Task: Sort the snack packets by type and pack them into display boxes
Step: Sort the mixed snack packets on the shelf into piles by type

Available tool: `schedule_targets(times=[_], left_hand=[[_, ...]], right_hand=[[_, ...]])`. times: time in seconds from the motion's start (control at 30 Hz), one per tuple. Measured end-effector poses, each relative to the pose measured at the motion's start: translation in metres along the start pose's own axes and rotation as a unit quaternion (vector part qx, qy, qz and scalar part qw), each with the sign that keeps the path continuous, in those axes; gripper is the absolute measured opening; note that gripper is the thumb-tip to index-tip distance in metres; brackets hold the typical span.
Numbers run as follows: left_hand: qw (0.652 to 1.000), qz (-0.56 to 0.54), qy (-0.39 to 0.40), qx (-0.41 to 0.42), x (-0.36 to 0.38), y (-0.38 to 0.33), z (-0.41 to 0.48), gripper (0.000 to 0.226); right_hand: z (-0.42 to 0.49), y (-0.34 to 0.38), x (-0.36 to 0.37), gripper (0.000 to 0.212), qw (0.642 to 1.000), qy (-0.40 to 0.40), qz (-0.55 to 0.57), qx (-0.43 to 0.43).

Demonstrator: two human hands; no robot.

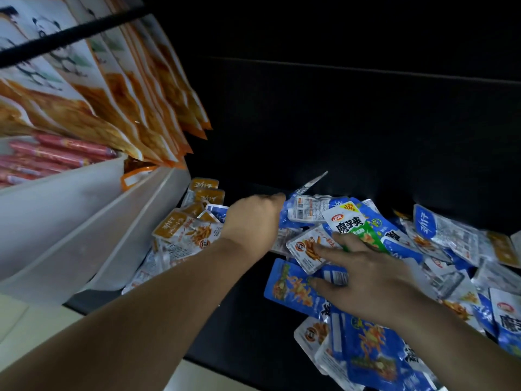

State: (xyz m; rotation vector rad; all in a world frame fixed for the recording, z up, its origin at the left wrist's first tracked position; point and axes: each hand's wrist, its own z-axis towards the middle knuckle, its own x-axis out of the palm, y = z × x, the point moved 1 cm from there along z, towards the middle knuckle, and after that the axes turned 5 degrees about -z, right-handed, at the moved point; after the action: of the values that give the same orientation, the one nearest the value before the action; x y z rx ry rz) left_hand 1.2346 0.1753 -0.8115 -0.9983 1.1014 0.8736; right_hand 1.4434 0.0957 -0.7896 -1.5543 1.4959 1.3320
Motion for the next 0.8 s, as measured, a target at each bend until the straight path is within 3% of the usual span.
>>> schedule_targets(times=[0.13, 0.3, 0.37, 0.57, 0.63, 0.7, 0.8], left_hand=[[0.97, -0.225, -0.064, -0.062, 0.007, 0.003, -0.015, 0.008], [0.846, -0.489, -0.07, -0.202, 0.002, -0.009, -0.029, 0.005], [0.803, -0.537, -0.082, -0.246, -0.006, -0.011, -0.037, 0.009], [0.728, -0.61, -0.077, -0.304, -0.024, -0.007, -0.063, 0.007], [0.707, -0.632, -0.054, -0.313, -0.026, -0.013, -0.07, 0.009], [0.703, -0.639, -0.036, -0.309, -0.028, -0.021, -0.074, 0.012], [0.701, -0.654, 0.002, -0.282, -0.031, -0.031, -0.078, 0.019]], right_hand=[[0.0, 0.002, -0.001, 0.072, 1.0, 0.008, -0.002, 0.004], [0.0, 0.004, -0.004, 0.071, 1.0, 0.014, 0.002, 0.014], [0.0, 0.006, -0.006, 0.068, 1.0, 0.009, 0.014, 0.017], [0.002, 0.01, -0.007, 0.066, 0.998, -0.004, 0.054, 0.039], [0.0, 0.018, -0.011, 0.053, 0.991, -0.027, 0.119, 0.053], [0.0, 0.024, -0.014, 0.026, 0.955, -0.078, 0.273, 0.082], [0.006, 0.031, -0.013, 0.02, 0.894, -0.109, 0.425, 0.09]])
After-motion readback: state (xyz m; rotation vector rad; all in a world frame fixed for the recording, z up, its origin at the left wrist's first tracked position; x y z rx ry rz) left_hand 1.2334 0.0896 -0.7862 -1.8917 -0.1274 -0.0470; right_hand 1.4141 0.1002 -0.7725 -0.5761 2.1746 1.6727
